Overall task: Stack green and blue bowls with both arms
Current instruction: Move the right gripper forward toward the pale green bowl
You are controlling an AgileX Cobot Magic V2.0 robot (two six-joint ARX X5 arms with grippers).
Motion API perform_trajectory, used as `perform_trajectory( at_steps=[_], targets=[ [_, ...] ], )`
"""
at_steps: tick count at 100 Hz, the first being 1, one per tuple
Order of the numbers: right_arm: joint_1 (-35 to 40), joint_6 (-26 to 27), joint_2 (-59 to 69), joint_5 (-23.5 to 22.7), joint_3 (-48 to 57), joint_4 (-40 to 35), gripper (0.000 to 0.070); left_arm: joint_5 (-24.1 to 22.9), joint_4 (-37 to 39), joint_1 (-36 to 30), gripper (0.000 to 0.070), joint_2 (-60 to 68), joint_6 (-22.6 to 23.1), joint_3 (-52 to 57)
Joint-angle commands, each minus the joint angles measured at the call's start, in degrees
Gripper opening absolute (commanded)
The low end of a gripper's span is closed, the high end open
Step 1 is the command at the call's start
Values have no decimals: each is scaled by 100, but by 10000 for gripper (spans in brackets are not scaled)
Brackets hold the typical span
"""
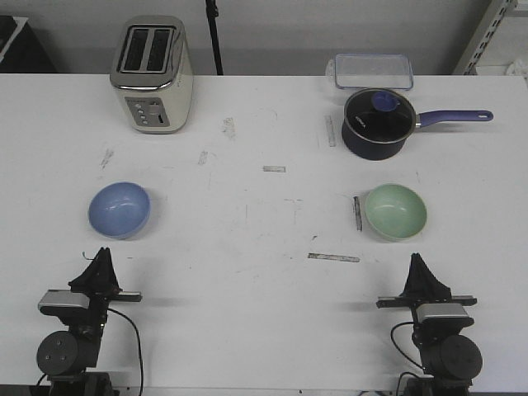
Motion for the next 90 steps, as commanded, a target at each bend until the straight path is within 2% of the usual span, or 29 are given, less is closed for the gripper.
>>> perform_trajectory(
  at_steps=[1, 42, 65, 79, 90],
  targets=[
    [11, 74, 0, -2, -15, 83, 7, -9, 70, -11, 2, -11, 24, -127],
    [11, 74, 4, -2, 94, 79, 7, -9, 70, -11, 2, -11, 22, -127],
    [11, -50, 393, -2, 730, -625, 7, -9, 70, -11, 2, -11, 22, -127],
    [11, -98, 1097, -7, 1211, -868, 7, -9, 70, -11, 2, -11, 22, -127],
    [11, -96, 1836, -9, 1759, -1349, 7, -9, 70, -11, 2, -11, 22, -127]
  ],
)
